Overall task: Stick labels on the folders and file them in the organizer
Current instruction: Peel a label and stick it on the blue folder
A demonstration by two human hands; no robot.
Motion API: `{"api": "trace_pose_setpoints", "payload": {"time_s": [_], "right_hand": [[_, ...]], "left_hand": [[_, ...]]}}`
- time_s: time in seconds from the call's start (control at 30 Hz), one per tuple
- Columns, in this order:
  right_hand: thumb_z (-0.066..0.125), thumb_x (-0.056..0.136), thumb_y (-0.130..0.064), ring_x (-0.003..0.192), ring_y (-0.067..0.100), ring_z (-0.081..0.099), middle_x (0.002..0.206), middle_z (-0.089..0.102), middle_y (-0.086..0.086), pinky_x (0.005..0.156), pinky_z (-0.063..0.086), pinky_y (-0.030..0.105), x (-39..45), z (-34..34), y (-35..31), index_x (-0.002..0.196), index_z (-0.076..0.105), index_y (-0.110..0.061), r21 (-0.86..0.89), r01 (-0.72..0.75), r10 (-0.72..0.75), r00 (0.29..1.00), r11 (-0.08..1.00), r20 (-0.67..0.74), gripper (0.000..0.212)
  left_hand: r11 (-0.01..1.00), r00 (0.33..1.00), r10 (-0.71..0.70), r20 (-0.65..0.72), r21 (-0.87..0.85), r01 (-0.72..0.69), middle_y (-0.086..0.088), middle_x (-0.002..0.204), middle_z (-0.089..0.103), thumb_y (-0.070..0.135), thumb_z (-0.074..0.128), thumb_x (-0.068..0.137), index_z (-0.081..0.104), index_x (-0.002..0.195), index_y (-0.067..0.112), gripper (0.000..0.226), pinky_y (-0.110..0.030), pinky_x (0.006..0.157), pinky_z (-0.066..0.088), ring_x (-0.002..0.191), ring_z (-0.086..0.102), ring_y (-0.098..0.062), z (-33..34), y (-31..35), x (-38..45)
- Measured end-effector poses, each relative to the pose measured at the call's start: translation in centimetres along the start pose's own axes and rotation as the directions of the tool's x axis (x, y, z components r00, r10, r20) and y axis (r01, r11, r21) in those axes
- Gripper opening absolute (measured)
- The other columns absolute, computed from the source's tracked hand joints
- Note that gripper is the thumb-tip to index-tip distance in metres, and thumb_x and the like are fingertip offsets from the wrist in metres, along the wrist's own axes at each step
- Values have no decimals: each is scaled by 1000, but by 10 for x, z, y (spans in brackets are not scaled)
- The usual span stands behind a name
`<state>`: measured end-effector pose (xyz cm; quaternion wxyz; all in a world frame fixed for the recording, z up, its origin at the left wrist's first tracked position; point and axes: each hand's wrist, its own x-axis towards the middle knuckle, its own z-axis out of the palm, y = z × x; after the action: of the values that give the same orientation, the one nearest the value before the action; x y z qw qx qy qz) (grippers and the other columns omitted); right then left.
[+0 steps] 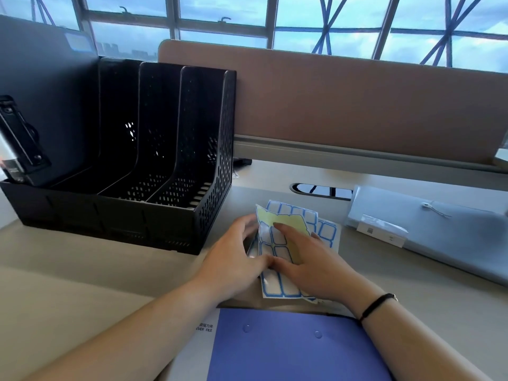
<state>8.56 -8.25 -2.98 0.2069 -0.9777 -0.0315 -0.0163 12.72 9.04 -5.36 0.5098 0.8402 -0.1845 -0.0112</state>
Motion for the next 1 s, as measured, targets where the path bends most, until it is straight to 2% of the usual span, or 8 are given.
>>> {"api": "trace_pose_setpoints", "payload": {"time_s": [0.07, 0.17, 0.3, 0.47, 0.6, 0.8, 0.93, 1.0], "right_hand": [[55, 91, -61, 142, 11, 34, 155, 39, -12, 115, 25, 29, 1, -1, 1, 153, 24, -37, 39, 5, -4, 1000, 999, -6, 74], [61, 86, -62, 142, 9, 36, 155, 39, -16, 112, 32, 28, 3, 0, 6, 151, 26, -42, 165, -16, 17, 1000, 986, -5, 77], [63, 83, -62, 141, 5, 38, 152, 42, -20, 115, 35, 34, 4, 5, 14, 148, 30, -46, 238, -13, 18, 1000, 971, -17, 75], [65, 85, -57, 137, 0, 41, 146, 48, -23, 113, 37, 33, 4, 6, 15, 143, 39, -47, 252, 28, -11, 998, 967, -69, 64], [66, 84, -56, 132, -3, 45, 139, 54, -21, 109, 41, 33, 3, 9, 10, 137, 43, -51, 281, 53, -22, 993, 958, -112, 58], [71, 88, -37, 125, -4, 48, 136, 56, -23, 102, 31, 14, 0, 6, 2, 129, 58, -41, 227, 149, -93, 966, 963, -240, 44], [73, 87, -31, 124, -6, 49, 134, 57, -25, 98, 25, 1, -1, 7, 3, 122, 64, -40, 192, 192, -137, 954, 962, -268, 37], [73, 87, -28, 122, -6, 50, 132, 58, -25, 95, 24, -3, -1, 8, 3, 118, 67, -37, 184, 204, -149, 950, 961, -273, 33]], "left_hand": [[1000, 1000, 17, -4, -15, -17, 32, 123, 54, 20, 79, 78, 41, 137, 40, 73, 3, 93, 29, 118, 44, 23, 0, 1, -1], [998, 999, 33, -34, -57, -34, 27, 126, 56, 14, 79, 79, 44, 135, 37, 69, 7, 86, 29, 111, 43, 30, 0, 3, 0], [984, 998, 10, -70, -178, -23, 14, 132, 61, -3, 72, 84, 46, 126, 39, 65, -3, 87, 44, 109, 60, 11, -1, 3, 1], [948, 991, -104, -88, -309, 72, 3, 123, 62, -6, 74, 82, 49, 129, 39, 70, -29, 86, 59, 92, 74, -13, -4, 7, 2], [894, 987, -161, -28, -427, 134, -7, 104, 74, -16, 69, 81, 48, 136, 26, 73, -28, 76, 60, 89, 75, -21, -6, 9, 4], [788, 974, -228, 2, -587, 186, -16, 94, 77, -18, 66, 81, 48, 134, 29, 73, -37, 73, 59, 81, 74, -28, -9, 10, 5], [731, 976, -217, 24, -658, 179, -22, 103, 74, -20, 62, 83, 47, 138, 27, 74, -45, 86, 57, 86, 71, -32, -10, 10, 5], [730, 981, -189, 33, -663, 163, -21, 103, 75, -20, 60, 84, 45, 138, 28, 74, -45, 86, 56, 86, 72, -30, -10, 11, 4]]}}
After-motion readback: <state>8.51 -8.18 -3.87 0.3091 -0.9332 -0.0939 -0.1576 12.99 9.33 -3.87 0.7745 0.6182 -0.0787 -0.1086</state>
